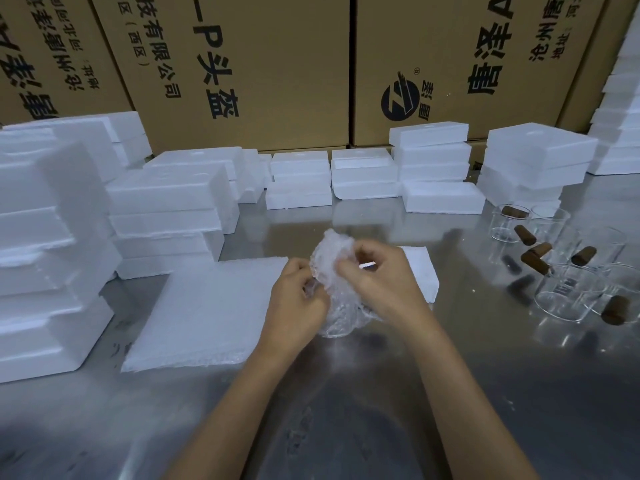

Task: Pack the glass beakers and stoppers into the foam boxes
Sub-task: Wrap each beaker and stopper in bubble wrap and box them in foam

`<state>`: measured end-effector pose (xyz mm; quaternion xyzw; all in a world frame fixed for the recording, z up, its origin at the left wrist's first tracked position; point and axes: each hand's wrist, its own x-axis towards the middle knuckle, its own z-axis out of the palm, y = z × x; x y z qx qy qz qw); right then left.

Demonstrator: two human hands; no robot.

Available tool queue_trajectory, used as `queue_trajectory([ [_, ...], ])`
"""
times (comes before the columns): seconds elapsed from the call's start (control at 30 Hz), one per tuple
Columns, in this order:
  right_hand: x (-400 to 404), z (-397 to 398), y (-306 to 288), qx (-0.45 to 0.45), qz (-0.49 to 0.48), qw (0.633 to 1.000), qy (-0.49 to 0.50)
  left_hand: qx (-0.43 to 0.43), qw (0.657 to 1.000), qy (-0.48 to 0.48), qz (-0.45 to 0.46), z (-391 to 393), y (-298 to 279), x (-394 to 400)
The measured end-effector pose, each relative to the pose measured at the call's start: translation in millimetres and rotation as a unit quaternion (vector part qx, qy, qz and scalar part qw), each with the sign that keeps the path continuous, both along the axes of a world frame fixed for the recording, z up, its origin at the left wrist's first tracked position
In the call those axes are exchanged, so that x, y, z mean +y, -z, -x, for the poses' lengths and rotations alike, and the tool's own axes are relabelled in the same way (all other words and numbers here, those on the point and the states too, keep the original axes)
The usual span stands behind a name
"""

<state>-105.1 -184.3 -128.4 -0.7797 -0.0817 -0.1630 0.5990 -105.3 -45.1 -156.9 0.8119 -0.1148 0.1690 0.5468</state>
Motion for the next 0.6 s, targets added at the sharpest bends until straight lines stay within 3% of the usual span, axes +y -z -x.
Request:
queue_trajectory([
  [0.07,1.8,-3.0,8.9,0.002,0.116,0.993,0.022,0.009,1.000,-0.006,0.019,0.2,-1.1,0.7],
  [0.2,-0.3,-5.4,16.9,-0.014,0.248,0.969,0.019,0.029,0.992,-0.018,0.125,2.0,-10.1,3.0],
  [0.3,-1.8,-5.7,17.7,-0.009,0.289,0.957,0.020,-0.030,0.997,0.012,0.064,4.8,-16.2,8.6],
  [0.37,-2.7,-4.3,13.7,0.030,0.244,0.969,0.005,-0.071,0.996,0.033,-0.040,6.9,-16.3,9.8],
  [0.43,-2.7,-2.1,7.7,0.057,0.129,0.990,0.006,-0.100,0.986,0.042,-0.129,8.2,-14.3,10.7],
  [0.53,-3.6,0.9,0.9,0.046,-0.021,0.998,0.032,-0.085,0.971,0.061,-0.216,8.1,-12.3,12.5],
  [0.6,-6.1,1.5,-0.6,0.053,-0.035,0.998,0.028,-0.064,0.961,0.062,-0.263,8.2,-11.6,13.7],
])
